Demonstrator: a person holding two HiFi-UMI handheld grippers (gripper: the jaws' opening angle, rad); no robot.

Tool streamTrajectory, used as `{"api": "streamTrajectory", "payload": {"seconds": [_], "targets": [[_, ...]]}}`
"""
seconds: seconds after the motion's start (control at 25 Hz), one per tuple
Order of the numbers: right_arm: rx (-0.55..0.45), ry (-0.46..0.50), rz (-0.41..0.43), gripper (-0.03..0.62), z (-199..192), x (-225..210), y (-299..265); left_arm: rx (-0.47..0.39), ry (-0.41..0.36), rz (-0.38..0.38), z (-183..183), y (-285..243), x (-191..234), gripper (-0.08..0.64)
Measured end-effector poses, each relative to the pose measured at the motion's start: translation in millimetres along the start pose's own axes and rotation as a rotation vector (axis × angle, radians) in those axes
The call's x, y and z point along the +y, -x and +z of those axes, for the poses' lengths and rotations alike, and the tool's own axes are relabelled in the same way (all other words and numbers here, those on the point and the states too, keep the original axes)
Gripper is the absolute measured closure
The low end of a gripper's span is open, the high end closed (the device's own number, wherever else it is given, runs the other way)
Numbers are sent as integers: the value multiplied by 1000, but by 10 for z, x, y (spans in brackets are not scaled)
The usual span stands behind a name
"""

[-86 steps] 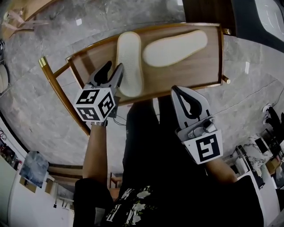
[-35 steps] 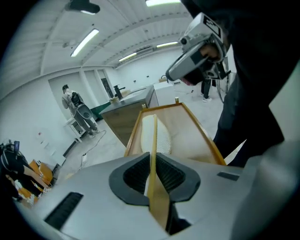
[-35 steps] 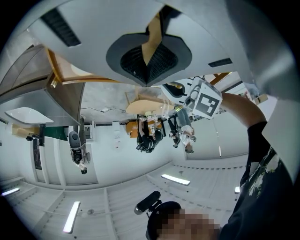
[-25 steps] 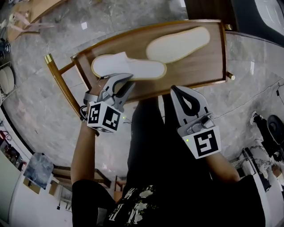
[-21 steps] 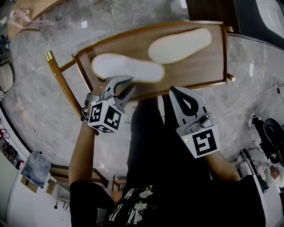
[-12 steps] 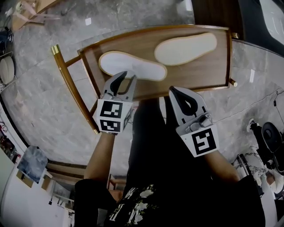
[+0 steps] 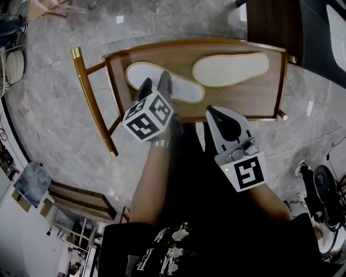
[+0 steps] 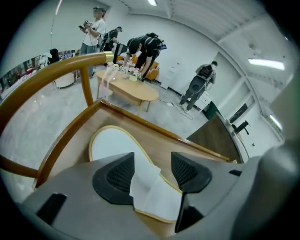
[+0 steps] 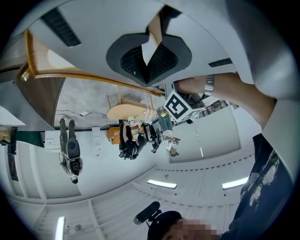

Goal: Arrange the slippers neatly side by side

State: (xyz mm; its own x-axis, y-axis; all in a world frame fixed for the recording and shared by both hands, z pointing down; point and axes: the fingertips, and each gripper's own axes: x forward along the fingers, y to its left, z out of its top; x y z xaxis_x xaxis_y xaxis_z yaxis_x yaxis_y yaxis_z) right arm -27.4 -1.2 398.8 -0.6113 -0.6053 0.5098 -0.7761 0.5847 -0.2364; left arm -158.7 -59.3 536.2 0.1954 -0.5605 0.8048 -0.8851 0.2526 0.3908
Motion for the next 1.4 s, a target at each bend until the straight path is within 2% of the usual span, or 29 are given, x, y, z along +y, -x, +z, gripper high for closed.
{"api": "streamTrajectory", "payload": {"seconds": [0.24, 0.48, 0.56, 0.6, 0.68, 0.72, 0.76, 0.88, 0.96, 1.0, 1.08, 1.12, 1.2, 1.28, 1.4], "targets": [[19, 15, 23, 598, -22, -297, 115, 2, 9, 161, -157, -47, 215, 446], [31, 24, 66, 598, -24, -466, 144, -18, 21, 265, -253, 27, 322, 554], [23, 22, 89, 598, -10, -477, 155, -46, 88, 269, -249, 122, 317, 554], [24, 21, 102, 598, -19, -483, 162, -54, 153, 256, -259, 162, 297, 551], [25, 21, 124, 598, -44, -507, 154, -64, 322, 189, -273, 193, 201, 381], [17, 22, 131, 599, -43, -519, 142, -66, 386, 157, -266, 194, 147, 356], [5, 21, 137, 598, -34, -527, 134, -67, 408, 145, -258, 192, 116, 329], [-18, 10, 139, 598, -15, -548, 164, -34, 330, 206, -318, 130, 171, 314], [-30, 8, 135, 598, -12, -603, 195, -11, 308, 246, -383, 68, 257, 316], [-31, 5, 130, 598, -22, -647, 214, -2, 294, 265, -413, 47, 292, 335], [-24, 6, 111, 598, -61, -734, 256, 21, 258, 295, -480, 33, 330, 438], [-18, 19, 102, 598, -79, -757, 273, 28, 248, 291, -503, 38, 325, 503], [-6, 62, 90, 599, -99, -754, 290, 25, 224, 244, -499, 67, 267, 531], [0, 60, 88, 598, -107, -744, 285, 15, 143, 208, -452, 120, 182, 535], [-12, 36, 78, 598, -98, -769, 243, 17, -62, 195, -376, 182, 40, 537]]}}
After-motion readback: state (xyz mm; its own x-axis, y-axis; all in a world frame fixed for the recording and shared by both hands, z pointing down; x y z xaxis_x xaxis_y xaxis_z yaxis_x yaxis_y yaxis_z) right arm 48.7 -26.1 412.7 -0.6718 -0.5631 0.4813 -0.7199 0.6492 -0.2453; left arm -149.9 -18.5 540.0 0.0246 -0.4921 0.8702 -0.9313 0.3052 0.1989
